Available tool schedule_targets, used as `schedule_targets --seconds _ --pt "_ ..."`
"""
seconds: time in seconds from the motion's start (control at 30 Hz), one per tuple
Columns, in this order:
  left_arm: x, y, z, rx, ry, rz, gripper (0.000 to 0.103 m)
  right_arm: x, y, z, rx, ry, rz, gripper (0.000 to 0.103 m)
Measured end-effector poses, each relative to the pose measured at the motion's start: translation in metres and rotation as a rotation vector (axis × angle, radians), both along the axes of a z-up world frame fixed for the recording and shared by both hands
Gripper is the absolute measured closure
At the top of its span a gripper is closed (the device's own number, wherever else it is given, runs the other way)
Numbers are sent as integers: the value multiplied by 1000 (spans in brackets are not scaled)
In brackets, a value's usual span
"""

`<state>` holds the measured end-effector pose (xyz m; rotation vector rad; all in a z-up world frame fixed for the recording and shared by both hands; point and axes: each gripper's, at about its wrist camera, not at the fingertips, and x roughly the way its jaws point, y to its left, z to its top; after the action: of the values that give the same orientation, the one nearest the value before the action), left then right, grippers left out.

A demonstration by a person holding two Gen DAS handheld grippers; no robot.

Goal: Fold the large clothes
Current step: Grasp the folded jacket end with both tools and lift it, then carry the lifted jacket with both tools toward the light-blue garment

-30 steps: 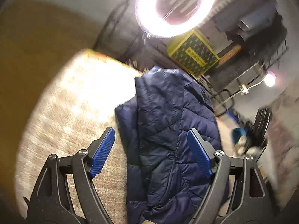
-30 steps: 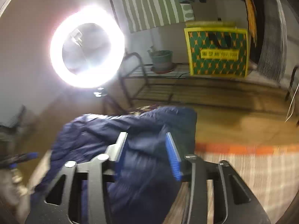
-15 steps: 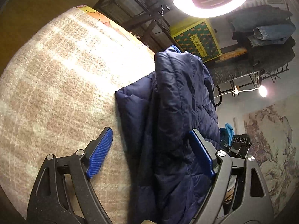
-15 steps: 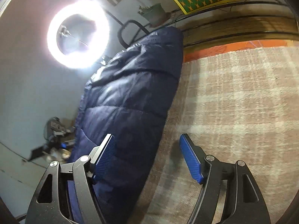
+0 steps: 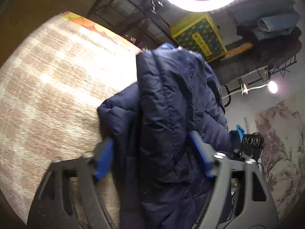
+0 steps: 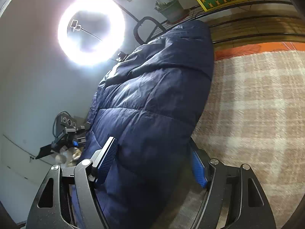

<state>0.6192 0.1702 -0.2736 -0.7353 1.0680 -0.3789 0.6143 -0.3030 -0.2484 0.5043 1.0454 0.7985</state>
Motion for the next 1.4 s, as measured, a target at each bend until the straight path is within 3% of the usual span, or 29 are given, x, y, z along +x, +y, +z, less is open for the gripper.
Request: schedule_targets --seconds 0.07,0.27,0.4,0.57,0.73,1.4 --pt "0 -4 -1 -2 3 -6 51 2 4 -1 8 3 -8 37" --pt "-9 -12 18 52 -52 22 76 0 3 0 -1 6 -44 71" --pt "-19 -26 43 118 -99 46 87 -7 6 16 -68 -48 -47 78" --pt "-33 -41 63 115 -121 57 90 -21 11 47 -142 -120 -50 83" --pt "-50 -80 87 133 -140 9 92 -45 -11 80 -221 -179 -46 85" --pt "-95 -323 179 119 -201 -277 94 -160 -209 175 -340 -289 -255 87"
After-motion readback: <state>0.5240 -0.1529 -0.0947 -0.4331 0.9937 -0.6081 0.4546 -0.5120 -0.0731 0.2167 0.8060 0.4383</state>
